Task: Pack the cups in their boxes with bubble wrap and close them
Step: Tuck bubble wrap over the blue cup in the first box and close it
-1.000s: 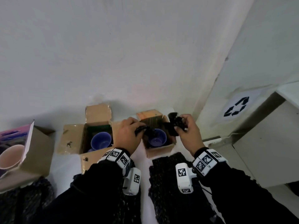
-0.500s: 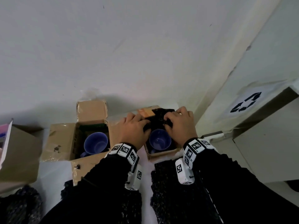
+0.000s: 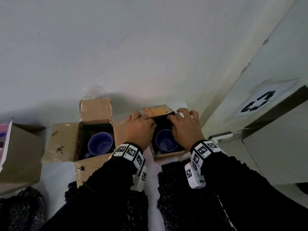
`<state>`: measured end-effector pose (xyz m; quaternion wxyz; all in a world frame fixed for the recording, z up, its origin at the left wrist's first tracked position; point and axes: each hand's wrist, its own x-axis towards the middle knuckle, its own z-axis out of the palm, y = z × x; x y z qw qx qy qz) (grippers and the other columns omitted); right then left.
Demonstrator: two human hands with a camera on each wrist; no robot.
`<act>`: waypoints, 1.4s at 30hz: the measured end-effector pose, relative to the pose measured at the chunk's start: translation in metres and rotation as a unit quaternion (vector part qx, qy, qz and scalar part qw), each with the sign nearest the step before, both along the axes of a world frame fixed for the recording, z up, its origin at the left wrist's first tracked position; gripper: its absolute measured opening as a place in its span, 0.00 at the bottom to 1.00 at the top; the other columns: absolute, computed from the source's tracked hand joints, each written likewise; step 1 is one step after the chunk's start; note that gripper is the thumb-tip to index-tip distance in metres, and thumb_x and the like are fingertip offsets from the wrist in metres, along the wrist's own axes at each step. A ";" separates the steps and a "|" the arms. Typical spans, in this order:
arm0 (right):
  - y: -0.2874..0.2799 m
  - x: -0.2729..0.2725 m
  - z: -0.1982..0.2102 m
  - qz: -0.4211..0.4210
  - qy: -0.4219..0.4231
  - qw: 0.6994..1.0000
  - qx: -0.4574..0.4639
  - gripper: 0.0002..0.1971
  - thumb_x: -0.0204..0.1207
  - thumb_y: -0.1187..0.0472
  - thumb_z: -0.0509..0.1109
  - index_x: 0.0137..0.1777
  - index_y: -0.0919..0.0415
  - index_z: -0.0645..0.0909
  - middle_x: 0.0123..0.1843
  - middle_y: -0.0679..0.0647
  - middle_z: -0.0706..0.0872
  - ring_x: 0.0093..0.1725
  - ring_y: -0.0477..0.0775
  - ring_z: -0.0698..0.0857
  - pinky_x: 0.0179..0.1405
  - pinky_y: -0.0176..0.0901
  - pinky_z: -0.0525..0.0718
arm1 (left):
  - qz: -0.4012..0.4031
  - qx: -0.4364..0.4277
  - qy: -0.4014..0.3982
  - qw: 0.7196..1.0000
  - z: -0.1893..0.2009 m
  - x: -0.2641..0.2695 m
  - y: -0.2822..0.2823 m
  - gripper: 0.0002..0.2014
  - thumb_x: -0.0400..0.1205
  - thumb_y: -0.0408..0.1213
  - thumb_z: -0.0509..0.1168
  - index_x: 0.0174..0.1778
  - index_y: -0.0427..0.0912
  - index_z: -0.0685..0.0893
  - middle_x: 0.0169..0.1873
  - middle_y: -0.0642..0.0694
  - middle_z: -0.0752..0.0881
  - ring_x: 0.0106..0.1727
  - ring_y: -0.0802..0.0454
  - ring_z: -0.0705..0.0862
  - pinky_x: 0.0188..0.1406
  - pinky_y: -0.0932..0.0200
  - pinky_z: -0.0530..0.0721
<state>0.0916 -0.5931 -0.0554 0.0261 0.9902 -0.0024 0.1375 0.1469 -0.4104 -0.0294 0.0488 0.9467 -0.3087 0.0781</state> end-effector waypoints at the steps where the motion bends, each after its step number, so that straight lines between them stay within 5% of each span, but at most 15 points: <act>1: 0.000 -0.001 0.000 -0.008 0.001 1.000 -0.009 0.14 0.62 0.61 0.73 0.49 0.52 0.84 0.47 0.48 0.89 0.63 0.58 0.78 0.56 0.55 0.63 | -0.006 0.018 -0.012 1.000 0.000 0.000 -0.001 0.15 0.84 0.51 0.57 0.46 0.53 0.89 0.46 0.56 0.86 0.55 0.47 0.76 0.51 0.51 0.72; 3: 0.002 -0.002 0.000 -0.023 -0.004 1.000 -0.010 0.11 0.61 0.61 0.74 0.45 0.52 0.84 0.47 0.48 0.87 0.61 0.59 0.76 0.56 0.56 0.62 | -0.011 0.034 -0.020 0.999 0.000 -0.001 -0.004 0.18 0.84 0.51 0.56 0.43 0.50 0.90 0.47 0.53 0.85 0.55 0.45 0.75 0.52 0.49 0.69; 5: 0.005 -0.002 0.001 -0.036 -0.018 0.999 -0.005 0.18 0.60 0.62 0.74 0.51 0.51 0.81 0.54 0.49 0.83 0.61 0.59 0.73 0.57 0.56 0.61 | -0.017 0.025 -0.033 0.999 -0.001 -0.003 -0.005 0.16 0.83 0.51 0.58 0.42 0.50 0.89 0.47 0.51 0.85 0.54 0.44 0.76 0.51 0.48 0.68; 9: 0.005 -0.001 0.003 -0.035 -0.031 0.999 0.010 0.26 0.63 0.63 0.72 0.64 0.47 0.78 0.65 0.46 0.79 0.67 0.57 0.69 0.61 0.59 0.59 | -0.036 -0.006 -0.055 0.998 -0.005 -0.001 0.001 0.11 0.83 0.49 0.59 0.54 0.53 0.83 0.49 0.52 0.87 0.53 0.44 0.78 0.52 0.46 0.65; 16: 0.001 -0.003 -0.001 -0.057 -0.011 0.998 -0.025 0.05 0.68 0.58 0.69 0.43 0.51 0.84 0.63 0.43 0.79 0.66 0.57 0.67 0.62 0.59 0.59 | -0.036 0.059 -0.018 0.997 -0.002 -0.004 0.002 0.32 0.86 0.59 0.42 0.37 0.51 0.89 0.48 0.59 0.85 0.62 0.48 0.74 0.64 0.39 0.59; 21: -0.003 -0.005 0.001 -0.038 -0.017 0.998 -0.046 0.08 0.72 0.58 0.65 0.45 0.50 0.86 0.57 0.42 0.82 0.64 0.56 0.70 0.63 0.59 0.59 | -0.051 0.060 -0.026 0.997 -0.006 -0.008 0.007 0.26 0.85 0.59 0.44 0.41 0.52 0.85 0.47 0.58 0.87 0.67 0.47 0.75 0.73 0.33 0.50; 25: -0.002 -0.008 -0.001 -0.017 0.031 0.998 -0.055 0.11 0.77 0.55 0.60 0.44 0.50 0.84 0.52 0.44 0.85 0.65 0.58 0.73 0.66 0.62 0.57 | -0.059 0.117 0.002 0.991 -0.006 -0.011 0.005 0.31 0.83 0.61 0.42 0.39 0.51 0.89 0.48 0.59 0.85 0.74 0.45 0.68 0.75 0.25 0.37; 31: -0.002 -0.026 0.011 -0.020 -0.005 0.999 0.031 0.07 0.76 0.55 0.65 0.45 0.49 0.85 0.51 0.44 0.87 0.61 0.57 0.77 0.62 0.59 0.60 | -0.057 0.111 0.007 0.992 0.003 -0.020 0.011 0.21 0.80 0.51 0.48 0.41 0.52 0.87 0.45 0.59 0.87 0.68 0.47 0.76 0.75 0.27 0.42; 35: -0.012 -0.059 0.017 0.008 0.010 0.986 0.164 0.08 0.78 0.58 0.63 0.49 0.52 0.84 0.48 0.49 0.87 0.50 0.57 0.80 0.51 0.54 0.75 | -0.064 0.089 0.017 0.994 0.011 -0.041 0.012 0.18 0.82 0.53 0.52 0.48 0.54 0.87 0.49 0.58 0.88 0.64 0.50 0.77 0.74 0.36 0.54; 42: -0.010 -0.162 0.009 0.005 -0.030 0.952 0.303 0.08 0.71 0.66 0.74 0.48 0.55 0.86 0.45 0.49 0.87 0.46 0.51 0.81 0.46 0.43 0.77 | -0.084 -0.106 0.030 0.990 0.000 -0.107 0.028 0.11 0.77 0.48 0.58 0.43 0.55 0.87 0.42 0.58 0.88 0.47 0.52 0.83 0.62 0.46 0.68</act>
